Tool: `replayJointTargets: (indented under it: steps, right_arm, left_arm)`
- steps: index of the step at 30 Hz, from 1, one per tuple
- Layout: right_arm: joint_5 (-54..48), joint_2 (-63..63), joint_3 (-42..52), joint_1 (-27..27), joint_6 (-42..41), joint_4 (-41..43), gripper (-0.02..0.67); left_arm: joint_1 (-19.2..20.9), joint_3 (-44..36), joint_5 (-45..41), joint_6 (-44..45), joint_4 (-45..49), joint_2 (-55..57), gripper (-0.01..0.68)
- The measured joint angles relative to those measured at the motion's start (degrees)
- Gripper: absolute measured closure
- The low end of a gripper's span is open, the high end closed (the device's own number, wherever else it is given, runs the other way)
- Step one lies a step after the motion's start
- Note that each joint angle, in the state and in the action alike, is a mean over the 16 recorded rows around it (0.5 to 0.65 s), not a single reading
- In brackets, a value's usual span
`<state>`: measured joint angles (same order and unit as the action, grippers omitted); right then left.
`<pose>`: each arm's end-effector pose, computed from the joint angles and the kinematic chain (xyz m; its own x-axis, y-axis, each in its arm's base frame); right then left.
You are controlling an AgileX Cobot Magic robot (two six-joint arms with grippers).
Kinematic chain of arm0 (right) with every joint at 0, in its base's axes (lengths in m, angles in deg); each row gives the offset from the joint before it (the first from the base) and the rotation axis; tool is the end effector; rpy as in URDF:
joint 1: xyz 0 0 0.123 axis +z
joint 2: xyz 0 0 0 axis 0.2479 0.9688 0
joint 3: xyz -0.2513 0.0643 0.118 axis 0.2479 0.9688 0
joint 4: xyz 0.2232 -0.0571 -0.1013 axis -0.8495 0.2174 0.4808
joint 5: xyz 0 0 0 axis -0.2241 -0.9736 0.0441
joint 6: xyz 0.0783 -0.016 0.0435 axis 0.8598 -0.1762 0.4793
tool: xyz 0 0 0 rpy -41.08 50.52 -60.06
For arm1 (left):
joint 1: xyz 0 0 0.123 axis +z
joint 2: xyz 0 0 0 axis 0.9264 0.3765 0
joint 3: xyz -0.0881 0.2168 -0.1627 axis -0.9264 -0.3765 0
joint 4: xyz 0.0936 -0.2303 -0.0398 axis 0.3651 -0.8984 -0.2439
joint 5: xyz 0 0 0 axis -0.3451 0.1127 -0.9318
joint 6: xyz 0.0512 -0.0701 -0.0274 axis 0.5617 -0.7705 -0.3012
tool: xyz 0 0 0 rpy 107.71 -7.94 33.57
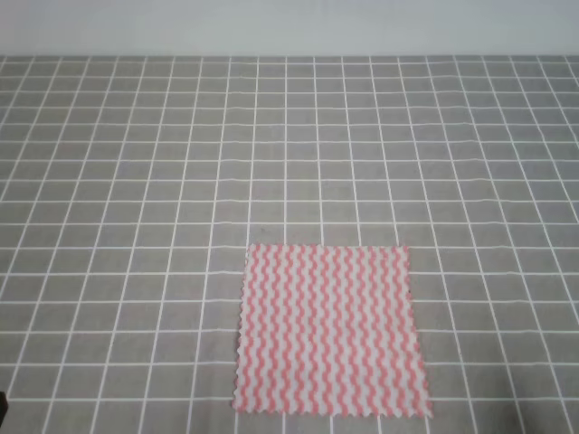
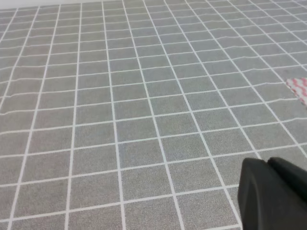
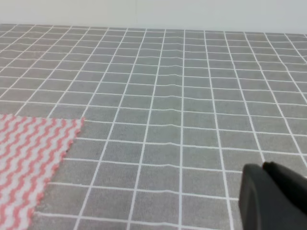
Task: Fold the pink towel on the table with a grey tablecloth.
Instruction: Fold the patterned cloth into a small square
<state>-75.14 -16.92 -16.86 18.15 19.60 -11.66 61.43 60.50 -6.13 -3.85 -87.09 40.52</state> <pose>0.0536 0.0079 0.1846 -0.2199 0.0276 -0.9751 -0.1022 0.9934 0.0512 0.0507 -0.0128 0.1774 -0.2197 0.1006 -0.9704 0.2046 0.9773 0.0550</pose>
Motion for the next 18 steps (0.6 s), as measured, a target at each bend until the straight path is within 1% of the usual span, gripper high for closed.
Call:
replayJointTargets:
  steps: [18]
  right_arm:
    - [0.2,-0.6,0.5,0.0,0.0,0.0,0.666]
  left_arm:
    - [0.0,0.3,2.0,1.5,0.8,0.7,0.675]
